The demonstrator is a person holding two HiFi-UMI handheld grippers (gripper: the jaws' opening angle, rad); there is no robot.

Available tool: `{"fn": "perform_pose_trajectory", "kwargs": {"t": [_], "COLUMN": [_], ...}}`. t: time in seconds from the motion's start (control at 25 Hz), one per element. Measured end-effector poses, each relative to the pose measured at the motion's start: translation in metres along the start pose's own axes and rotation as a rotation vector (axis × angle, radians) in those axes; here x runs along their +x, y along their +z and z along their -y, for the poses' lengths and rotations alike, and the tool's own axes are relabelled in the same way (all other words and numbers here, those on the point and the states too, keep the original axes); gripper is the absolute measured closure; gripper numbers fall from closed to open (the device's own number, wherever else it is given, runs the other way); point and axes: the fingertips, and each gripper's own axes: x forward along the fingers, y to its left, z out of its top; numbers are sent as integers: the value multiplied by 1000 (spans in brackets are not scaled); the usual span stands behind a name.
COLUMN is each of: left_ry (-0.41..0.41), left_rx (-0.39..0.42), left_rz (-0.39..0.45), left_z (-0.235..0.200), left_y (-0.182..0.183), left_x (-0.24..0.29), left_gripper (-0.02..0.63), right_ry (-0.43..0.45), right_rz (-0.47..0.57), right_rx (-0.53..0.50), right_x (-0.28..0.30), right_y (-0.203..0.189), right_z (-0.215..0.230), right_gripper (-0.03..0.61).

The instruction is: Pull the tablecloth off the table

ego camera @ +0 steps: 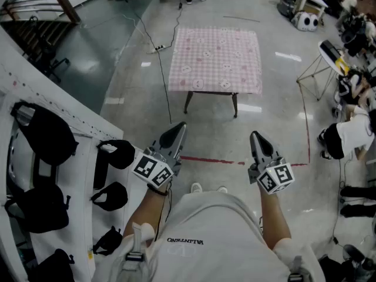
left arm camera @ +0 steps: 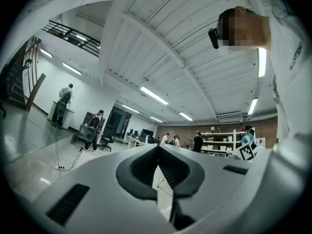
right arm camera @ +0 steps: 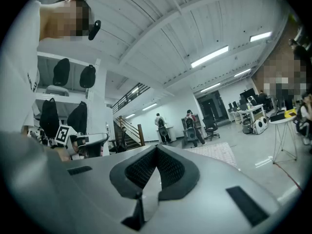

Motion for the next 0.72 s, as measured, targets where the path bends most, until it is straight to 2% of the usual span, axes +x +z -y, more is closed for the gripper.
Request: {"fn": "perform_pose_trajectory", "kwargs": {"t": [0.2,0.36,0.64,0.72], "left_ry": [-1,-3,-19,-29], "left_rx": [-33,-17,-57,-69], "left_rz": [10,2,-19,-21], "left_z": [-6,-11,-27,-31], "left_y": [-3,-5,-16,-20], "left_x": [-4,-5,-8,-8], "left_gripper": [614,614,518,515], "right_ry": [16,-12,-42,-45], "right_rz": [2,-4,-7,-10], "right_rx": [71,48,84,102], "right_x": [5,8,19,22], "right_y": [-5,-9,-19,-25], "right_z": [-2,1,-1,-4], "right_gripper": [569,568,501,497]}}
